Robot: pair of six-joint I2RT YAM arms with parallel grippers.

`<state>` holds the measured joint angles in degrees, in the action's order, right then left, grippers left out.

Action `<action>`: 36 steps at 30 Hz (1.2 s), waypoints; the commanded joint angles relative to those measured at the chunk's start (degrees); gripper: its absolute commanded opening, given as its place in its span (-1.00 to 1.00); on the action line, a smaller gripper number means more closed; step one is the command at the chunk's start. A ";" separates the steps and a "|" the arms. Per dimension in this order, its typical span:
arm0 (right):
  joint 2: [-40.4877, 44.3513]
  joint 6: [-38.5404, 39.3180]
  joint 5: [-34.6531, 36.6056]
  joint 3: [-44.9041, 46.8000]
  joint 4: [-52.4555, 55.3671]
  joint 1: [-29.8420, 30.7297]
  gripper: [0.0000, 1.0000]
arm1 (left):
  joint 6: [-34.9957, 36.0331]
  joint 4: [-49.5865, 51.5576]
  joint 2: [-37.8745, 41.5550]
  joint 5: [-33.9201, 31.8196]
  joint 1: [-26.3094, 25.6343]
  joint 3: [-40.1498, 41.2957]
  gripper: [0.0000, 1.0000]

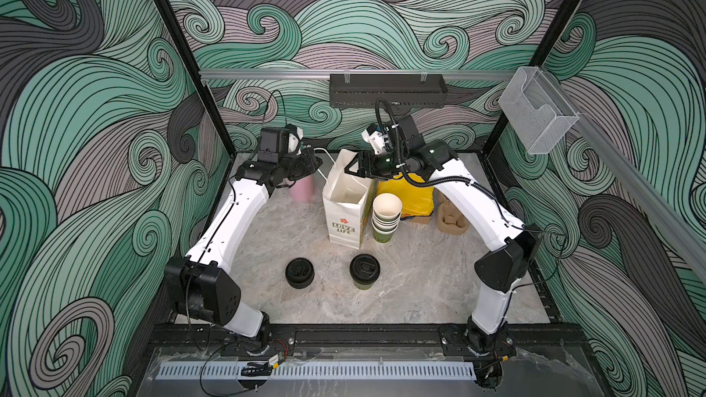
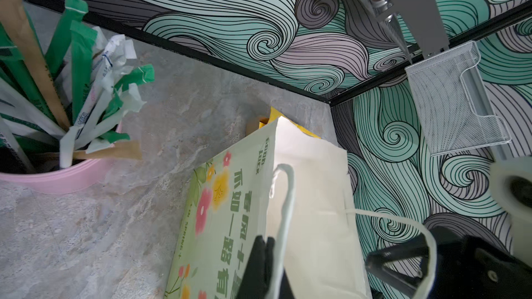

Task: Pack a coffee takeout order
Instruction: Press the takeout bag at the center of the table.

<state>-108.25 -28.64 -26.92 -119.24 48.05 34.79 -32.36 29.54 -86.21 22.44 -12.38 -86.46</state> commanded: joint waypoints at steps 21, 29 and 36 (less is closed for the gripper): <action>-3.53 -1.30 -0.05 -7.84 1.25 0.07 -0.88 | -3.24 -1.82 8.04 -12.46 0.60 4.65 -1.00; 1.30 -3.19 5.20 0.53 1.21 -2.44 -0.86 | -5.20 -4.34 10.82 -13.22 0.60 10.49 -1.00; 2.62 -3.33 4.28 0.99 1.25 -2.53 -0.78 | -6.03 -5.04 11.55 -13.58 0.66 12.30 -1.00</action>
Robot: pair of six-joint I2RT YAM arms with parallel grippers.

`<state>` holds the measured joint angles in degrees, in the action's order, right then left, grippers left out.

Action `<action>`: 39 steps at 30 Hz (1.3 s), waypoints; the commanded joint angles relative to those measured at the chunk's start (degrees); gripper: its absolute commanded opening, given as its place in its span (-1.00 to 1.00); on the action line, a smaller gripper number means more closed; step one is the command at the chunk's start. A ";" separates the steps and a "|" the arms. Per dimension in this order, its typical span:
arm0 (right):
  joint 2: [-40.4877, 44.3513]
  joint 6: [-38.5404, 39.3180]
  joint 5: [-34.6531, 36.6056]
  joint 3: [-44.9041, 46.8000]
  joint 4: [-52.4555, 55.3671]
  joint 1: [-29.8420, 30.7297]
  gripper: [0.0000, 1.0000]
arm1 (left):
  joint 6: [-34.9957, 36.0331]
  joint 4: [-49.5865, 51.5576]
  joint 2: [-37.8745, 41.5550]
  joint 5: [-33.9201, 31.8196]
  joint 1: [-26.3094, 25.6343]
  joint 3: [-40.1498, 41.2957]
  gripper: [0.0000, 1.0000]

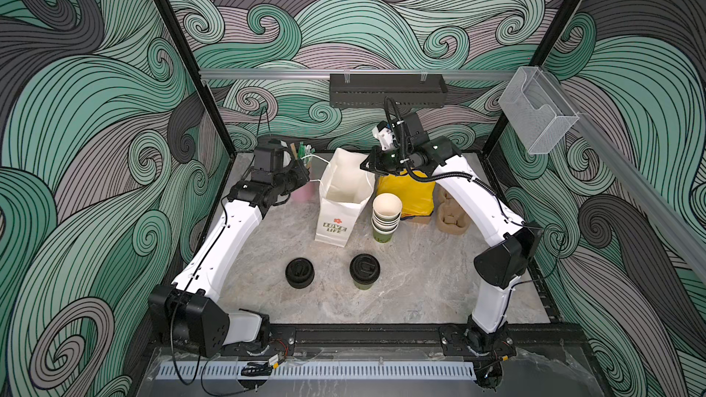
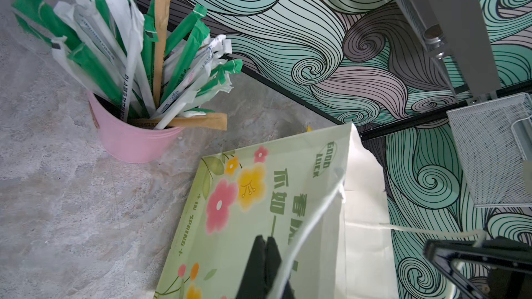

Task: Pack a coffee takeout order
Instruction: Press the takeout bag at the center of the table.

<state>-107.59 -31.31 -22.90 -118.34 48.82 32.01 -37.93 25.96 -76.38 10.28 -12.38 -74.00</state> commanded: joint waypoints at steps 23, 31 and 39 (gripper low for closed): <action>6.92 2.22 10.17 5.96 5.69 0.16 -0.50 | -0.28 -1.26 1.17 -2.61 1.74 0.15 -1.00; 4.69 1.22 10.14 9.21 5.81 0.15 -0.44 | -0.12 -0.51 1.08 -1.15 1.83 -0.03 -1.00; 3.18 1.72 9.07 9.48 5.73 -0.19 -0.22 | -0.12 -1.35 0.89 0.85 1.92 0.59 -1.00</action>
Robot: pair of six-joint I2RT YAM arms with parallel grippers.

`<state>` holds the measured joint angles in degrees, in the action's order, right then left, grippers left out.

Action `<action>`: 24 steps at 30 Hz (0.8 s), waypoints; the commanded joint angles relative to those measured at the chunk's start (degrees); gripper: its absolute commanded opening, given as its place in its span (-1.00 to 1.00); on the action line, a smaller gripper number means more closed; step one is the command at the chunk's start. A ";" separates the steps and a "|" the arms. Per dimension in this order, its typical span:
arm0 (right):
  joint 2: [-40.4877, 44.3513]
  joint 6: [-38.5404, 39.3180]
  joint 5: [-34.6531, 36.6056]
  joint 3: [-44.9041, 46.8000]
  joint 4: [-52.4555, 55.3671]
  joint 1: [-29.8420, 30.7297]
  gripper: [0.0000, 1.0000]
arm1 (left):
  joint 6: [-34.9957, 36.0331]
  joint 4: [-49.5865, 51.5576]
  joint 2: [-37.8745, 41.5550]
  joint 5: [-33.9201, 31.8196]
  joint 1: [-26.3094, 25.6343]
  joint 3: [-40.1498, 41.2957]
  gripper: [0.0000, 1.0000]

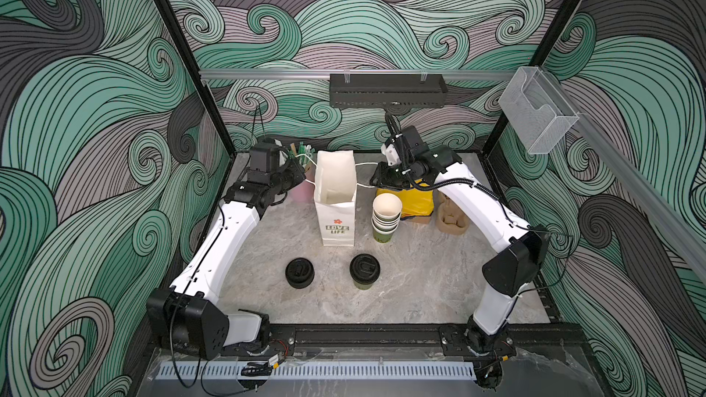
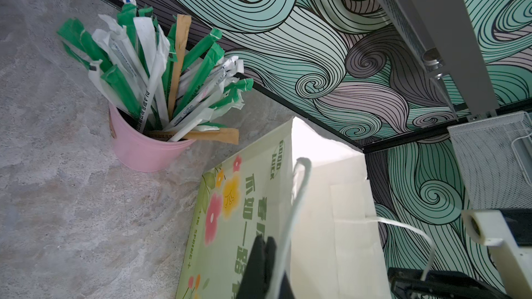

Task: Pack a coffee takeout order
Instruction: Press the takeout bag at the center of the table.

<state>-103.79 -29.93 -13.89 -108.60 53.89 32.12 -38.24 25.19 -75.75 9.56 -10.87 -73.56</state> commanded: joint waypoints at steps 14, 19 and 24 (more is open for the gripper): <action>3.18 2.01 -1.31 -5.84 0.67 -0.71 0.98 | -0.58 -1.57 -0.52 1.85 0.42 0.50 -1.00; 3.95 1.20 -3.14 -9.06 0.72 -2.37 0.98 | -0.52 -2.14 -0.71 2.63 0.50 0.53 -1.00; 4.76 1.37 -7.54 -11.37 0.77 -4.64 0.98 | -0.87 -2.66 -1.04 3.00 0.53 0.74 -1.00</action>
<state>-100.73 -28.51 -18.28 -118.61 54.08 28.36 -38.68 24.12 -76.07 11.40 -10.85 -73.21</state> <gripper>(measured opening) 0.991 0.048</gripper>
